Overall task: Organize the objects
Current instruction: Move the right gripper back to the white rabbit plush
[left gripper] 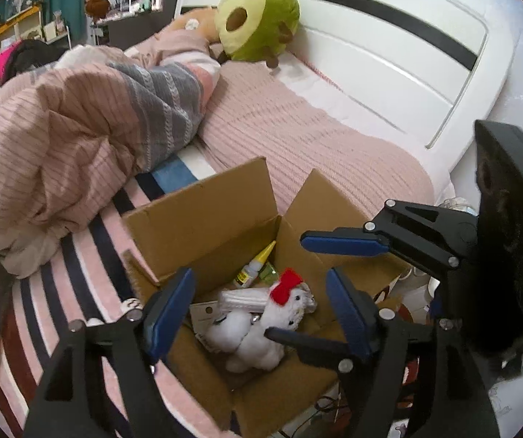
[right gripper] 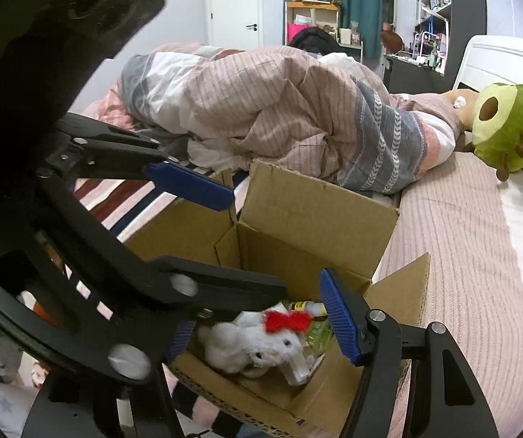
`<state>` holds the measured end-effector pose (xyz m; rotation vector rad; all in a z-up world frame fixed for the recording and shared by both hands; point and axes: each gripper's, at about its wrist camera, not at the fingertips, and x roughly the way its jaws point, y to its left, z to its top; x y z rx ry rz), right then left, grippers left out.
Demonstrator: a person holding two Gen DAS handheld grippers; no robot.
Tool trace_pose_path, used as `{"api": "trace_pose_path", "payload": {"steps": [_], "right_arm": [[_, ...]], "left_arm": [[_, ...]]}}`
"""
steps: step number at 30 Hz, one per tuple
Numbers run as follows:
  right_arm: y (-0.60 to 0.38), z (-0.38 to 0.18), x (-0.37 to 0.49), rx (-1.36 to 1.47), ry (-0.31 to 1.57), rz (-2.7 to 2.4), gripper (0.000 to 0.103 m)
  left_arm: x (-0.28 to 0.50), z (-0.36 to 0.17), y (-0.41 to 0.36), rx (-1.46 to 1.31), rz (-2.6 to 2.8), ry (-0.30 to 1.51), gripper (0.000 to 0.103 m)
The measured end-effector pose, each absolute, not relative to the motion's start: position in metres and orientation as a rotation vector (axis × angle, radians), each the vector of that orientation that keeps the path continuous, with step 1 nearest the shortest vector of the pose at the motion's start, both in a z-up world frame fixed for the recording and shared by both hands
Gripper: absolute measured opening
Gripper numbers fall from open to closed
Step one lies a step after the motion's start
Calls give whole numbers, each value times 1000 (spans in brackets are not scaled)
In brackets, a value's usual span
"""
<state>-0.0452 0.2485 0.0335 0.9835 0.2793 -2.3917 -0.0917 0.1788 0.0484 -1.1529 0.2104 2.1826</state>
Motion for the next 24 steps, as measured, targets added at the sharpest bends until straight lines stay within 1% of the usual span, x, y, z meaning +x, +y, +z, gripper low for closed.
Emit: {"api": "trace_pose_path", "payload": {"steps": [7, 13, 19, 24], "right_arm": [[211, 50, -29, 879, 227, -2315, 61], [143, 51, -26, 851, 213, -2195, 61], [72, 14, -38, 950, 203, -2095, 61], [45, -38, -63, 1077, 158, -2115, 61]], "left_arm": [[-73, 74, 109, -1062, 2308, 129, 72], [-61, 68, 29, -1072, 2446, 62, 73], [-57, 29, -39, -1139, 2524, -11, 73], [-56, -9, -80, -1213, 2542, -97, 73]]}}
